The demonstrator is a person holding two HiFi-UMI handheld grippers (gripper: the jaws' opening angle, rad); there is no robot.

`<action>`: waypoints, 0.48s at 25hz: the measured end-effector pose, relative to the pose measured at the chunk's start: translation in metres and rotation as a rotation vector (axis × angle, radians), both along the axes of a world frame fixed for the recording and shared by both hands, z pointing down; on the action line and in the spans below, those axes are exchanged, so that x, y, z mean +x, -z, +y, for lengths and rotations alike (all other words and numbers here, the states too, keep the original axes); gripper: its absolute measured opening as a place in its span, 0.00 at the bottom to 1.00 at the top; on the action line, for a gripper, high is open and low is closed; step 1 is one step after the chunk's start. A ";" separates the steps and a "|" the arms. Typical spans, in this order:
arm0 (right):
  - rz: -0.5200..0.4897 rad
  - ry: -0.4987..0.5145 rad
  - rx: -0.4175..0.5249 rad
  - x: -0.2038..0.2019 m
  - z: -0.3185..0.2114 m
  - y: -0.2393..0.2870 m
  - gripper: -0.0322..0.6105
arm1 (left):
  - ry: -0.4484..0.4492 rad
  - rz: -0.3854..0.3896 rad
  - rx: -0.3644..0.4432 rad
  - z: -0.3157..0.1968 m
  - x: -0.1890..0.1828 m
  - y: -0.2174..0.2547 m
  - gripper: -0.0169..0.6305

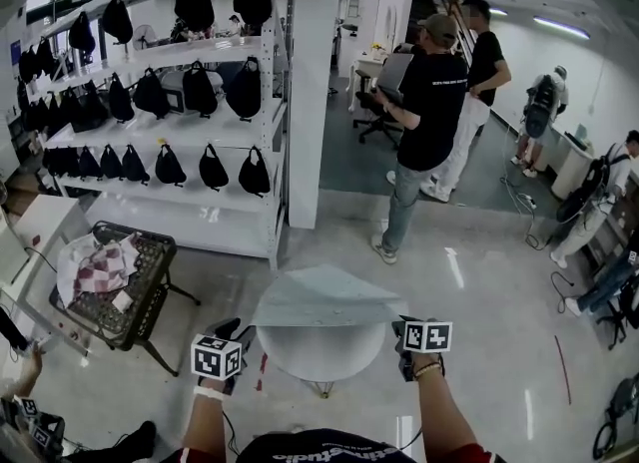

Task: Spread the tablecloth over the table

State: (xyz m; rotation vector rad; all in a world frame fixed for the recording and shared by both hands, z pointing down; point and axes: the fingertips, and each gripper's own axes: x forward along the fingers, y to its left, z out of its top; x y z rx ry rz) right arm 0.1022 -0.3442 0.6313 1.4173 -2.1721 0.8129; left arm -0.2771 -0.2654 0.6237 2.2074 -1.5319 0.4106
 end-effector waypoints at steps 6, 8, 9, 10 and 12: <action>-0.085 -0.013 -0.023 -0.007 0.004 -0.004 0.10 | 0.066 0.036 0.043 0.015 -0.001 0.022 0.27; -0.115 -0.011 -0.033 -0.013 0.007 -0.007 0.10 | 0.085 0.043 0.066 0.020 -0.003 0.033 0.27; -0.123 -0.010 -0.040 -0.016 0.009 -0.010 0.10 | 0.089 0.039 0.071 0.022 -0.003 0.037 0.27; -0.127 -0.008 -0.048 -0.019 0.010 -0.013 0.10 | 0.092 0.036 0.073 0.024 -0.004 0.039 0.27; -0.120 0.001 -0.063 -0.025 0.013 -0.022 0.10 | 0.100 0.036 0.072 0.029 -0.005 0.040 0.27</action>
